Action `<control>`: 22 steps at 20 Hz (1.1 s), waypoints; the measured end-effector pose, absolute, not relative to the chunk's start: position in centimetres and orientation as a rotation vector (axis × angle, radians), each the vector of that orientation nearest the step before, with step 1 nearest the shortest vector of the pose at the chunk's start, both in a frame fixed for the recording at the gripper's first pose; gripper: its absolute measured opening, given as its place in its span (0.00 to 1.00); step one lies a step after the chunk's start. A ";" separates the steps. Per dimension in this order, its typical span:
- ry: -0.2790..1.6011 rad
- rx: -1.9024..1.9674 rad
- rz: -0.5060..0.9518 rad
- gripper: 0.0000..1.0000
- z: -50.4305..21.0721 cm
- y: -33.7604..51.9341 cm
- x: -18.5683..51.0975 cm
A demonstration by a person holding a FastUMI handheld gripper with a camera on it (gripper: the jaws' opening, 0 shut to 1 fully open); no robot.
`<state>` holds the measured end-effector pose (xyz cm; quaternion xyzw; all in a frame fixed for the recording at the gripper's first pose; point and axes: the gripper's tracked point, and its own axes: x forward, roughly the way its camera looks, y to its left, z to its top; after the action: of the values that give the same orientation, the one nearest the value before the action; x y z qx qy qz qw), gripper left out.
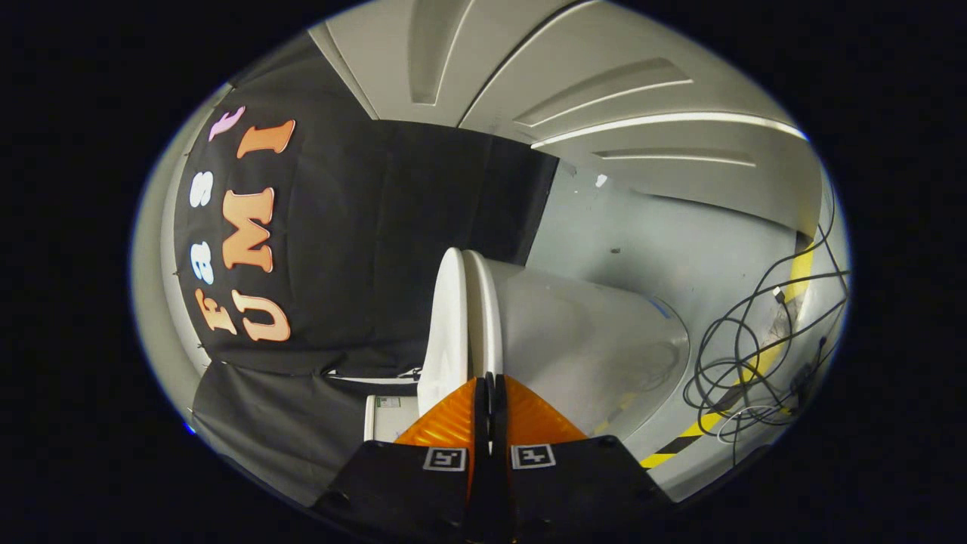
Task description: Open the toilet lid.
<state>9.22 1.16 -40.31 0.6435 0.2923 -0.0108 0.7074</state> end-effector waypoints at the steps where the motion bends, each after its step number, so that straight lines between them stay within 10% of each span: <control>1: 0.646 1.443 -0.025 0.08 -40.4 1.3 9.3; 22: 0.452 0.852 -0.134 0.08 -28.5 1.8 14.4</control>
<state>14.45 1.81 -28.52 0.4092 0.2170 -0.0643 0.8839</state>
